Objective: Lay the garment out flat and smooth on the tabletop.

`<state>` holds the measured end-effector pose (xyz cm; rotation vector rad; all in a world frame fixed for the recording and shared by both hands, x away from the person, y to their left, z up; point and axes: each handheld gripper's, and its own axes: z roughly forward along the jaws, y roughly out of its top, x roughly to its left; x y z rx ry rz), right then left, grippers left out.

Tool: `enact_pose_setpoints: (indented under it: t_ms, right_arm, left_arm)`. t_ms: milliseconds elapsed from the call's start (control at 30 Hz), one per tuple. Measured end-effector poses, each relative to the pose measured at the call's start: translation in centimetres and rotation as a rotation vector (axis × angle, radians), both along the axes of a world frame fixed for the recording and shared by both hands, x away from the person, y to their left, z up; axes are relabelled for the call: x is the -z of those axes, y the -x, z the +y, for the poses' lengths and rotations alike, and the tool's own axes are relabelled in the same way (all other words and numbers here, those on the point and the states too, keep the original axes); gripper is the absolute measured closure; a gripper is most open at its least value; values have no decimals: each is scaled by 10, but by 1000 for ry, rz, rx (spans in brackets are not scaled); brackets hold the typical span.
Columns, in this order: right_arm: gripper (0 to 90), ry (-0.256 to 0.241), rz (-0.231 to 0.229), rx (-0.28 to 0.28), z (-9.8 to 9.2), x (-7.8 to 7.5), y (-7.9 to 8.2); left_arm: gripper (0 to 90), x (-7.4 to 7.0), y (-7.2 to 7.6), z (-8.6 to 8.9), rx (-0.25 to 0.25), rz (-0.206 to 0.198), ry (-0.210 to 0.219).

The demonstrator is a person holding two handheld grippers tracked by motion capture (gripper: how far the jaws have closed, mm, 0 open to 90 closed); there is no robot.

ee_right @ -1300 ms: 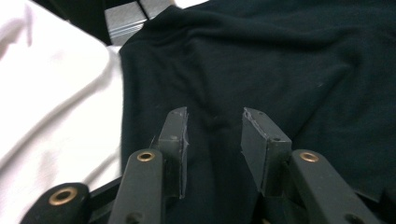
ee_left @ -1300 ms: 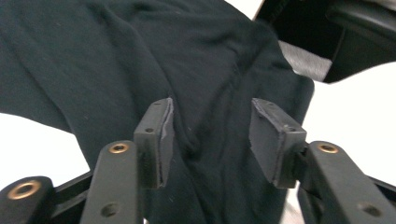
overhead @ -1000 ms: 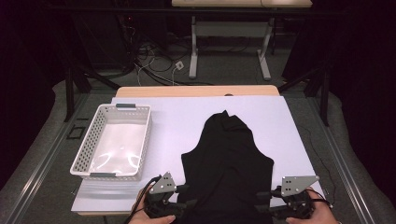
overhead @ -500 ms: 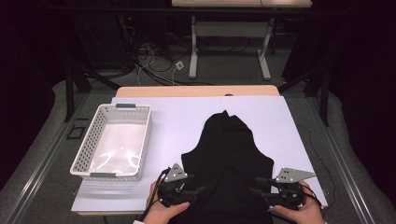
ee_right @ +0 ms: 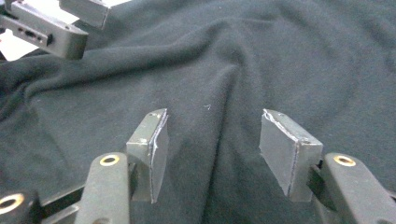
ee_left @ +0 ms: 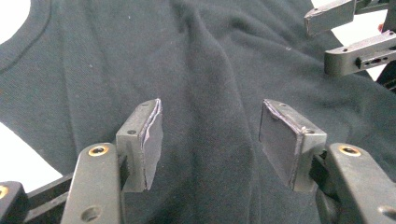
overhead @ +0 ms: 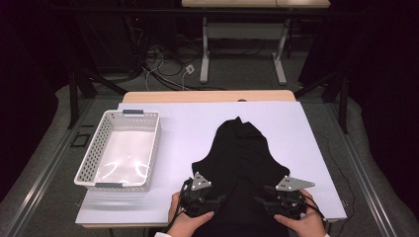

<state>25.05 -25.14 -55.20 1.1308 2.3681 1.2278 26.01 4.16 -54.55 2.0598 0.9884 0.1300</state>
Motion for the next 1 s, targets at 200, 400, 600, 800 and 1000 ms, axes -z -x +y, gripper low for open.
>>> enact_pose_setpoints:
  t_ms: [200, 400, 600, 800, 1000]
  right_arm:
    - [478, 8, 18, 9, 4, 5, -1]
    - [668, 79, 17, -20, 11, 9, 1]
    - [852, 61, 82, -31, 7, 7, 0]
    - [874, 58, 85, -124, 3, 1, -1]
    - [874, 84, 69, -231, -5, -12, 0]
  left_arm:
    - [452, 4, 1, -3, -8, 33, -9]
    - [618, 8, 4, -7, -2, 91, -44]
    - [835, 9, 3, -7, -4, 86, -68]
    - [879, 5, 2, -2, 55, 78, -62]
    - [881, -9, 5, 8, 135, 46, -61]
